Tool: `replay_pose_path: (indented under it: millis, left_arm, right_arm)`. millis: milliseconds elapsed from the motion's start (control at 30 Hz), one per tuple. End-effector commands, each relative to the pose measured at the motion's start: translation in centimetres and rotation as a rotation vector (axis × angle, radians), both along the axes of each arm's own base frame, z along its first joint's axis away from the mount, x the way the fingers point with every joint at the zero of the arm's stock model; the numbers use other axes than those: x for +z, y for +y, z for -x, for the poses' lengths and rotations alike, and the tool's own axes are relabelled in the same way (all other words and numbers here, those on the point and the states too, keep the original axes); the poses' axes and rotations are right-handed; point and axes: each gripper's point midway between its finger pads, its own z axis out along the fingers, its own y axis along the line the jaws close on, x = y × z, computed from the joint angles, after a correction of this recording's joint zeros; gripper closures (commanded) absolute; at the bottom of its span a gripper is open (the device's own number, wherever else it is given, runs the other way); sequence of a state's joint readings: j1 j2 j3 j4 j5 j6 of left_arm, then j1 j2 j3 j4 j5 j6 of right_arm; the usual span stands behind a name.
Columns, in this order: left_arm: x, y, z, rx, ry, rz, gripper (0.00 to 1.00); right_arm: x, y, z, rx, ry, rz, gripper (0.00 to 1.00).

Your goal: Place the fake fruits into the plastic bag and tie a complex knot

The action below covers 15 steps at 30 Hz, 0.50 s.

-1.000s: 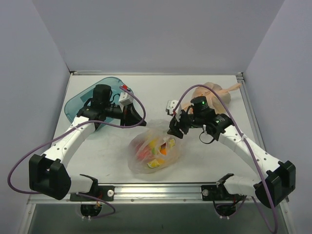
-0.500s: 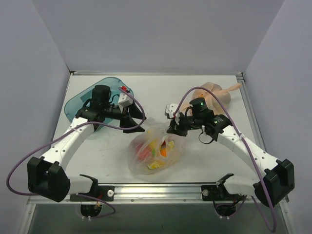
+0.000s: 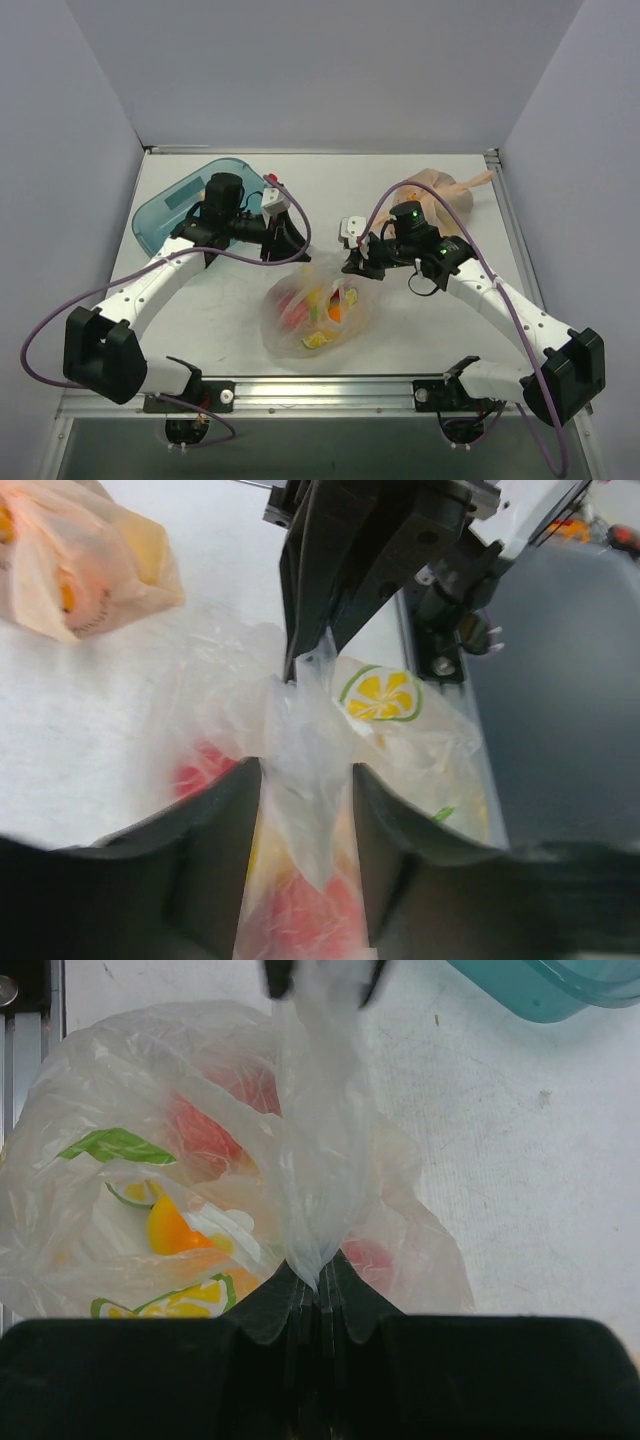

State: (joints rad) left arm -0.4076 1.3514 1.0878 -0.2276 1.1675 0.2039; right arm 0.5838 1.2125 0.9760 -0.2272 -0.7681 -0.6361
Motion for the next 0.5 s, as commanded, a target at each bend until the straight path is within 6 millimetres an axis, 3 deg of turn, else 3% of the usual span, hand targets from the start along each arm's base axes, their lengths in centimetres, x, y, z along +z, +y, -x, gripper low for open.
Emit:
replay_pose_path:
  millis: [0,67,200,300,400,467]
  left_arm:
    - [2.6,-0.9,0.9,-0.084,-0.03,0.041,0.8]
    - [3.4,-0.8,1.4,-0.094,-0.02,0.038,1.0]
    - [6.4,-0.4,4.3,-0.135,-0.064,0.067,1.0]
    - [6.4,-0.8,7.2,-0.185,-0.069,0.066,1.0]
    - [3.6,-1.6,8.6,-0.189,-0.04,0.013,1.0]
    - [0.8,-2.1,8.1,-0.122,-0.02,-0.067,1.0]
  right_arm:
    - [1.1,0.1,-0.2,-0.005,-0.047,-0.03,1.0]
    - [0.7,0.0,-0.3,-0.046,-0.01,-0.027,1.0]
    - [0.3,-0.2,-0.7,-0.147,0.052,-0.033,1.0]
    - [0.0,0.0,-0.6,-0.202,0.116,-0.052,1.0]
    - [-0.2,0.5,-0.5,-0.249,0.156,-0.075,1.0]
    - [-0.5,0.6,-0.5,-0.271,0.175,-0.077,1.0]
